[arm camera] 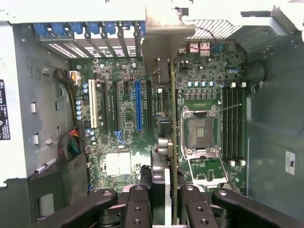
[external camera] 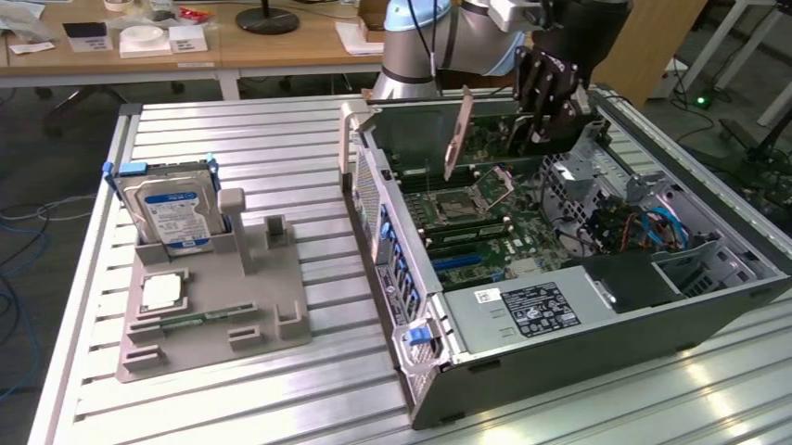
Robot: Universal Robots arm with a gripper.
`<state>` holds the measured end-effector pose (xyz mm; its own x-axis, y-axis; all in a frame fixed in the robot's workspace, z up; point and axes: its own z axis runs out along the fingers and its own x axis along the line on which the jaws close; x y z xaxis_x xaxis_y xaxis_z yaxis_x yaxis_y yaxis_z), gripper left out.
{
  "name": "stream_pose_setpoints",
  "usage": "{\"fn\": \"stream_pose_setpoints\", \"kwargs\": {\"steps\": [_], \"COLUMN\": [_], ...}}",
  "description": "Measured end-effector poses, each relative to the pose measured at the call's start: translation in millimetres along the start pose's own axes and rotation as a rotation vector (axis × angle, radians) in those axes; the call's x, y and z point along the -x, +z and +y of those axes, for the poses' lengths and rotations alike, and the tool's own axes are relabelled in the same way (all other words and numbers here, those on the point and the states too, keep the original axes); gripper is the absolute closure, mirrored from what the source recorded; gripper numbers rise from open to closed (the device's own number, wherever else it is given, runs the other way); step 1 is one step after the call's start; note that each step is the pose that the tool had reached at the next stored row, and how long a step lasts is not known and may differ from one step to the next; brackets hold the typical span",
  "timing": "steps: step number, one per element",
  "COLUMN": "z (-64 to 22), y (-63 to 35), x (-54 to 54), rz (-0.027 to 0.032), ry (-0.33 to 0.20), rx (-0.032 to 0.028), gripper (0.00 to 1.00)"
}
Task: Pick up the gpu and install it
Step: 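Insert the gpu into the slot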
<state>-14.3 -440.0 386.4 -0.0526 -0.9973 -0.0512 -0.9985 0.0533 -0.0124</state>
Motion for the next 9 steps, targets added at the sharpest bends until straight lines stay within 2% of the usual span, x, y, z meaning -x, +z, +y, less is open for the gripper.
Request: {"fn": "stream_pose_setpoints", "kwargs": {"steps": [9], "z": [0.3], "y": [0.6], "x": [-0.1], "rz": [0.0004], "ry": [0.000], "rx": [0.0016], "gripper": [0.72]}}
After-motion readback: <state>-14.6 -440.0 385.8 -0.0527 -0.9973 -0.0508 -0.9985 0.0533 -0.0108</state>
